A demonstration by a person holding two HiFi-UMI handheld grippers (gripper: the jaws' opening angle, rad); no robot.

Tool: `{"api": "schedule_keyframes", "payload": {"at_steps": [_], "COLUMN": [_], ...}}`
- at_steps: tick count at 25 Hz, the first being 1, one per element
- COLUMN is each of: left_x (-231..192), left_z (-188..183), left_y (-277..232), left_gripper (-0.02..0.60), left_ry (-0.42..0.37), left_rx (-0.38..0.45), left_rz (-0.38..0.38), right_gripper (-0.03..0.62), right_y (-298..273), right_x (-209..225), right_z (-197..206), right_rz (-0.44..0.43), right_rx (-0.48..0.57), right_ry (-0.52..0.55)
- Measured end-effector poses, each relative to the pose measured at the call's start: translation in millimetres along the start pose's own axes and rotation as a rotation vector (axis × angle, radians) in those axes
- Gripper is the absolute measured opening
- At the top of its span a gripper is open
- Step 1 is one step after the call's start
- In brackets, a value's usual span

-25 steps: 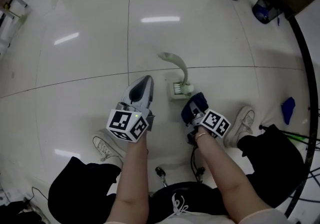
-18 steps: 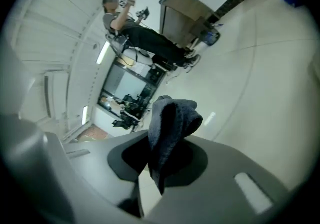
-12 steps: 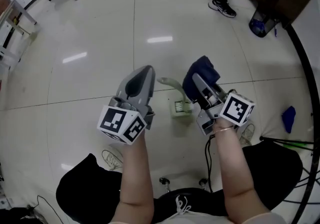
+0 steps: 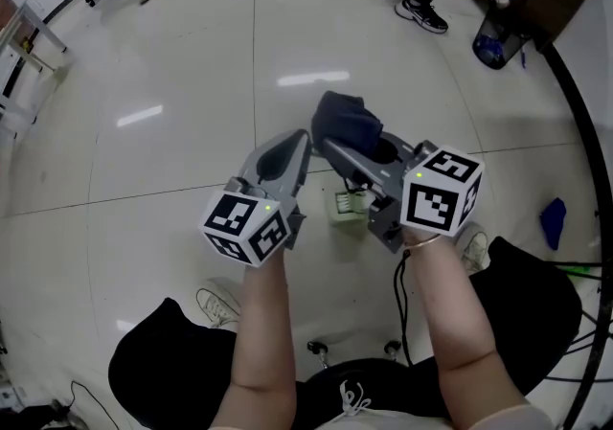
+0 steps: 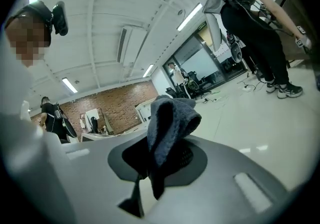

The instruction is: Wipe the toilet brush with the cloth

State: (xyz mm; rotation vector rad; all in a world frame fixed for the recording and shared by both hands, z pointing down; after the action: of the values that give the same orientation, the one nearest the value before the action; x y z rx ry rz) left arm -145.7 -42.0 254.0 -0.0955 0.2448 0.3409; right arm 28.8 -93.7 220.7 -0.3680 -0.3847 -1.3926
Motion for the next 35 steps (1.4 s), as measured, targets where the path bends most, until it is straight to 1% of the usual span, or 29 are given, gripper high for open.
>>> {"api": "schedule_keyframes", "payload": {"at_steps": [3, 6, 9, 12, 14, 17, 20, 23, 27, 29, 35], "left_x": [0, -1, -2, -2, -1, 0, 1, 0, 1, 2, 5], "left_z": [2, 4, 1, 0, 1, 3, 4, 4, 5, 4, 4], "left_y": [0, 0, -5, -6, -5, -1, 1, 0, 0, 0, 0], "left_gripper": [0.006, 0.006, 0.006, 0.006, 0.006, 0.006, 0.006, 0.006, 0.006, 0.006, 0.006], "left_ry": [0.032, 0.037, 0.067, 0.075, 0.076, 0.082, 0.076, 0.083, 0.081, 0.083, 0.066], "left_rx": [0.022, 0.033, 0.049, 0.059, 0.062, 0.068, 0.069, 0.069, 0.075, 0.077, 0.073], "left_rz": [0.013, 0.013, 0.022, 0.023, 0.025, 0.03, 0.019, 0.02, 0.016, 0.014, 0.006], "right_gripper": [0.064, 0.064, 0.064, 0.064, 0.064, 0.064, 0.064, 0.064, 0.064, 0.064, 0.063], "right_y": [2, 11, 24, 35, 41, 46, 48, 52, 57, 59, 59], "right_x": [9, 20, 37, 54, 63, 71, 78, 88, 99, 106, 130], "right_z": [9, 14, 16, 28, 43, 72, 98, 116, 144, 158, 203], "right_rz": [0.008, 0.015, 0.04, 0.074, 0.12, 0.208, 0.258, 0.283, 0.299, 0.313, 0.353], "right_rx": [-0.015, 0.011, 0.035, 0.035, 0.009, -0.059, -0.101, -0.111, -0.151, -0.186, -0.329], "right_ry": [-0.053, -0.124, -0.189, -0.251, -0.264, -0.253, -0.262, -0.289, -0.277, -0.28, -0.346]}}
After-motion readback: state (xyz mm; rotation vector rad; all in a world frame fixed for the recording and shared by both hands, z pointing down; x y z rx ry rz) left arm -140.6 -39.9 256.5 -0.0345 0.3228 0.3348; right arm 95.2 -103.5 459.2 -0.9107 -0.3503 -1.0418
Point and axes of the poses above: the fingertips, and each gripper's own axes: y backward along the fingers, x to its right, z out of its underside, the point moved 10 cm from there along y, backward along the fingers, and after that the axes turned 7 degrees about -z, right-handed, at the moved point
